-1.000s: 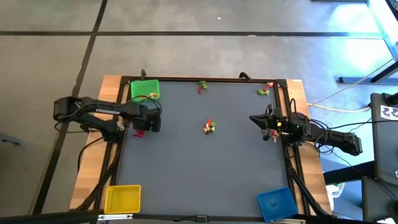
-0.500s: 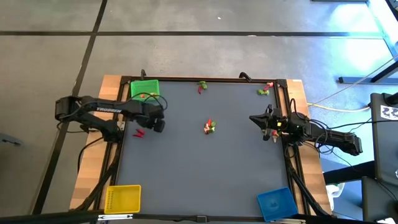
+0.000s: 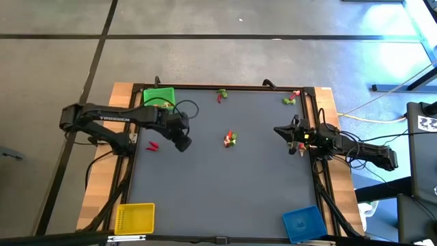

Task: Sort produce into baskets
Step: Put the green chili pepper into the yellow bin

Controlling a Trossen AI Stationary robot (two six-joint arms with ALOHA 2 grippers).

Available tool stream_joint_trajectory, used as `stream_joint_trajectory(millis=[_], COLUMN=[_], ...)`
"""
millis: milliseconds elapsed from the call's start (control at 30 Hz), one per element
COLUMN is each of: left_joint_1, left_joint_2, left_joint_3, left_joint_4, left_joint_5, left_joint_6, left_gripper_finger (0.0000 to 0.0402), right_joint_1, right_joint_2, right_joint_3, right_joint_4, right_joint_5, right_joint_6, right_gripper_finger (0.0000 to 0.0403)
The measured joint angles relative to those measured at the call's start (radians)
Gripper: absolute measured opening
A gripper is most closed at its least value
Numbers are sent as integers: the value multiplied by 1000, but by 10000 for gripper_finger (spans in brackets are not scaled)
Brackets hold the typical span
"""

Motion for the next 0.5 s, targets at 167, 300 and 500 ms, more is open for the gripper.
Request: stream_joint_trajectory(millis=[167,300,500], left_joint_1=[-101,-180,-292], left_joint_2=[0,0,0], left_joint_3=[45,48,48], left_joint_4=[0,1,4], left_joint_5=[4,32,75], left_joint_6=[17,1,-93], left_gripper_finger=[31,31,31], right_joint_1=[0,0,0], right_joint_2=[0,0,0], right_joint_3=[0,0,0], right_joint_4=[0,0,0], right_joint_5=[0,0,0], right_joint_6=[0,0,0], right_gripper_finger=[17,17,17])
